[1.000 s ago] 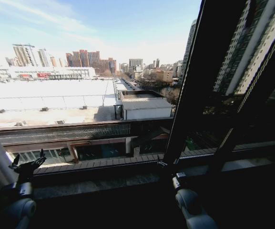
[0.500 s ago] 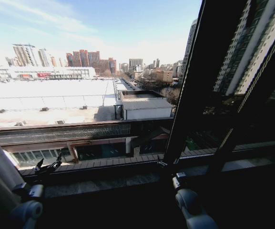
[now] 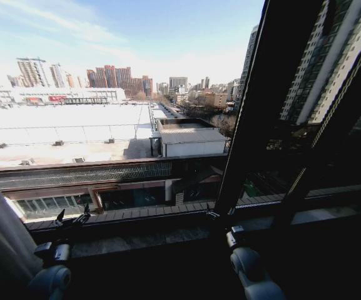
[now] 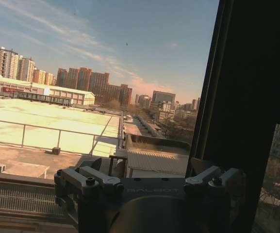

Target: Open the curtains by pulling them apart, changing their state from closed to fully open.

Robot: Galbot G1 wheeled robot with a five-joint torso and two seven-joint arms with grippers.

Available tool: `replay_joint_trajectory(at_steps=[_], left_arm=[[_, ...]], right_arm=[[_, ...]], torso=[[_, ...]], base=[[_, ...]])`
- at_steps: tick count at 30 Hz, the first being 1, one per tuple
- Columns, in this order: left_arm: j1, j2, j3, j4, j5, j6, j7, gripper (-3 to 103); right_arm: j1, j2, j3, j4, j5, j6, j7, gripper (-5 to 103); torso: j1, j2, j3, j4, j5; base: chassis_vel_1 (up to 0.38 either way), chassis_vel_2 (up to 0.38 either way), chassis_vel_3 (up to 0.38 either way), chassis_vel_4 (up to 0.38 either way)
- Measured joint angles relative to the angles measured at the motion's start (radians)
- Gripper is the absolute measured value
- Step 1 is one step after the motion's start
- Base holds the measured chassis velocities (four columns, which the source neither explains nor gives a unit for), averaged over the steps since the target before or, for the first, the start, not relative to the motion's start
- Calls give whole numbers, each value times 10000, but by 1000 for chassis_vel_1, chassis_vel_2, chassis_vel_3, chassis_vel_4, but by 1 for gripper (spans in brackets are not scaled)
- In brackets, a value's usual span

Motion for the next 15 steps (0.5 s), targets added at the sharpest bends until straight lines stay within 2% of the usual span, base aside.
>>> replay_joint_trajectory(at_steps=[7, 15], left_arm=[[20, 100, -209, 103, 58, -157, 232, 100], [138, 205, -663, 175, -118, -131, 1121, 100]], right_arm=[[0, 0, 0, 0, 0, 0, 0, 100], [0, 0, 0, 0, 0, 0, 0, 100]], torso=[[0, 0, 0, 0, 0], [0, 0, 0, 0, 0]], base=[[0, 0, 0, 0], [0, 0, 0, 0]])
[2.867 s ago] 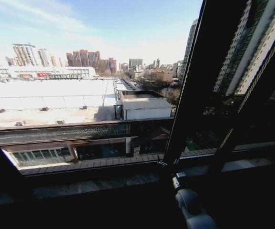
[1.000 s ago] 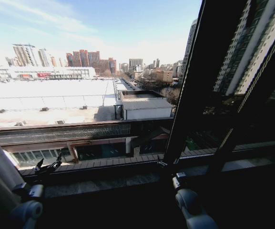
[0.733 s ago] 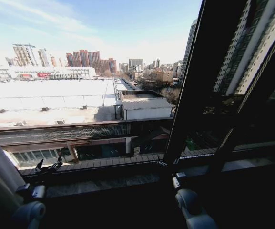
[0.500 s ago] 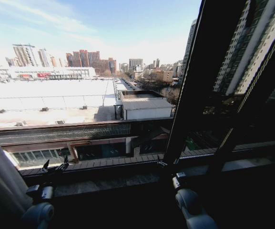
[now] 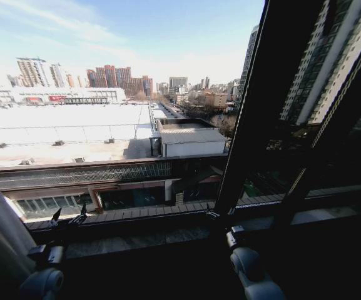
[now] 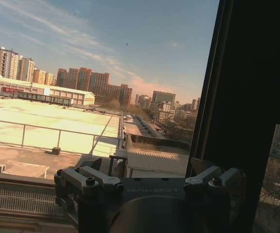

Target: Open the curtains by pulling them apart, changing their state from closed to fully open.

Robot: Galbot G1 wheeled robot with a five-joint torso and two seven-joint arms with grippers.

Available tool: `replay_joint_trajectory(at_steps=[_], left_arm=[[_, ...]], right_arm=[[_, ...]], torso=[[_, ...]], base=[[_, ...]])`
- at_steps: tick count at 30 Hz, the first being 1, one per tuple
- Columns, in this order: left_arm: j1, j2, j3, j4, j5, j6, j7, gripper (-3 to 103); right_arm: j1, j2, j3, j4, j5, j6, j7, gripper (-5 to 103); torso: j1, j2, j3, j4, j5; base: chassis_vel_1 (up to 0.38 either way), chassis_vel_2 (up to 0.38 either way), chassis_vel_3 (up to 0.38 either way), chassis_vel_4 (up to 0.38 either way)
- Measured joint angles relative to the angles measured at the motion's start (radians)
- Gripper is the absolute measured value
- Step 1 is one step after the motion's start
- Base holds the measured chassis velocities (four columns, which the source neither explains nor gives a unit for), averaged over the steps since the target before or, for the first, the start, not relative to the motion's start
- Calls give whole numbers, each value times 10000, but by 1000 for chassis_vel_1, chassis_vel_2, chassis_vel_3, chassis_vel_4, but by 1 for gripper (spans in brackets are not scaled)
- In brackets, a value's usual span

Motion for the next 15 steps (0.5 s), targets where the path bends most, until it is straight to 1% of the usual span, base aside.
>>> replay_joint_trajectory(at_steps=[3, 6, 15], left_arm=[[12, -4, -43, -5, -53, 66, 52, 100], [-1, -16, -45, -14, -72, 122, -52, 100], [-12, -18, -45, -28, -78, 148, -112, 100]], right_arm=[[0, 0, 0, 0, 0, 0, 0, 100], [0, 0, 0, 0, 0, 0, 0, 100], [0, 0, 0, 0, 0, 0, 0, 100]], torso=[[0, 0, 0, 0, 0], [1, 0, 0, -1, 0], [0, 0, 0, -1, 0]], base=[[0, 0, 0, 0], [0, 0, 0, 0], [0, 0, 0, 0]])
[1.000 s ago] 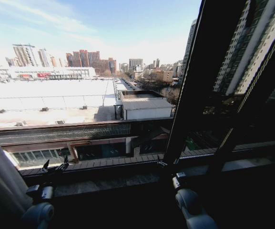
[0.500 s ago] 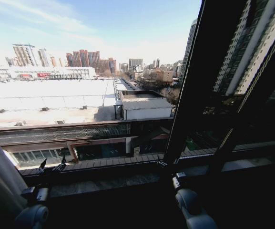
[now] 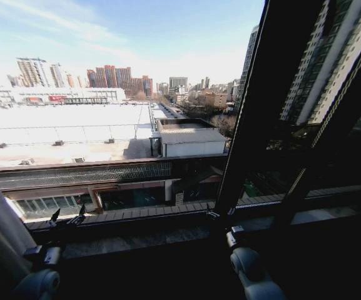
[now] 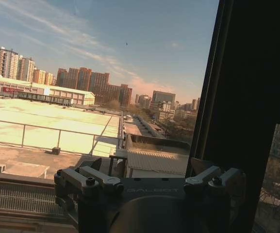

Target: Open the curtains by pulling them apart, changing their state from closed to fully open.

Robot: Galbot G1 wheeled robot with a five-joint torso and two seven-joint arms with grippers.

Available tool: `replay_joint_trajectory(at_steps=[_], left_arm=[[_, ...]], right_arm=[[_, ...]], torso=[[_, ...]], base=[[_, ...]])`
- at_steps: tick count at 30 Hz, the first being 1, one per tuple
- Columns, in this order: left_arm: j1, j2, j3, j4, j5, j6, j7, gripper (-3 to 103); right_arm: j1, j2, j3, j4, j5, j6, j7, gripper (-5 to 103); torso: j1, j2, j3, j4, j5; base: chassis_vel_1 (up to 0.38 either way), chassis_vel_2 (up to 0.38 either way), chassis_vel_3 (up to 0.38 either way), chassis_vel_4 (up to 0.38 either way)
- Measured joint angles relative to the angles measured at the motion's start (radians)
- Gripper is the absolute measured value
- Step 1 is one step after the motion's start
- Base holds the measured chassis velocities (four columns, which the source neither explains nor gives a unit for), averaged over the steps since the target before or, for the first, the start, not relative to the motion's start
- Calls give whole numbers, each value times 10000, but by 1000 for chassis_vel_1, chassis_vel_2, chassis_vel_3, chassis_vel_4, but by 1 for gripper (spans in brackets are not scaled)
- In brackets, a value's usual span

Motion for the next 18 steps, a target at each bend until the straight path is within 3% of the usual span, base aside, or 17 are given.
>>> replay_joint_trajectory(at_steps=[18], left_arm=[[-8, 1, 8, -4, -5, 8, -25, 100]], right_arm=[[0, 0, 0, 0, 0, 0, 0, 100]], torso=[[0, 0, 0, 1, 0]], base=[[-11, -11, 10, 11]])
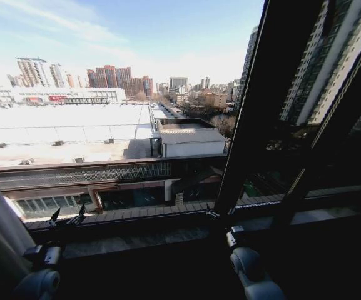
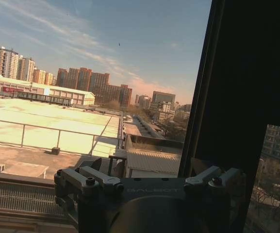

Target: Open the curtains by pulling them apart, changing their state from closed to fully open.

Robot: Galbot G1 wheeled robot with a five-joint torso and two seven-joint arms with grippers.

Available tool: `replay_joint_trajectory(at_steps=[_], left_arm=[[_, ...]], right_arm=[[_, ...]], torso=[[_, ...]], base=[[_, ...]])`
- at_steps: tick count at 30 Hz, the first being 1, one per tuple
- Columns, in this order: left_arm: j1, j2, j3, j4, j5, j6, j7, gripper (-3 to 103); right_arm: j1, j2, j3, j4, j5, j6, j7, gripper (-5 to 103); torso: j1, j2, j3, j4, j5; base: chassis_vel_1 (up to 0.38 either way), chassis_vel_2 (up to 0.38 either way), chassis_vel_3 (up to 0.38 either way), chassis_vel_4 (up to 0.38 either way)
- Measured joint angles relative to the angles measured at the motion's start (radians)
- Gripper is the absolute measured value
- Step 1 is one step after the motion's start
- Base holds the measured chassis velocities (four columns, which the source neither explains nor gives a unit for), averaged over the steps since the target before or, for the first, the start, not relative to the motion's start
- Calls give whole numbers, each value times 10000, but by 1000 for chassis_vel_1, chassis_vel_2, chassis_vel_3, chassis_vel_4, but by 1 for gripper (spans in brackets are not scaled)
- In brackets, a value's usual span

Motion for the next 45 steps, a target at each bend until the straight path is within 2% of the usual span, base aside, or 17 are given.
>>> replay_joint_trajectory(at_steps=[13, 45], left_arm=[[0, 0, 2, -1, 0, 1, -2, 100], [0, 0, 2, 0, 0, 0, -1, 100]], right_arm=[[0, 0, 1, 0, 0, 0, 0, 100], [0, 0, 1, 0, 0, 0, 0, 100]], torso=[[0, 1, 0, -2, 3], [0, 0, 0, 0, 2]], base=[[-212, -209, 209, 209], [-355, -348, 346, 351]])
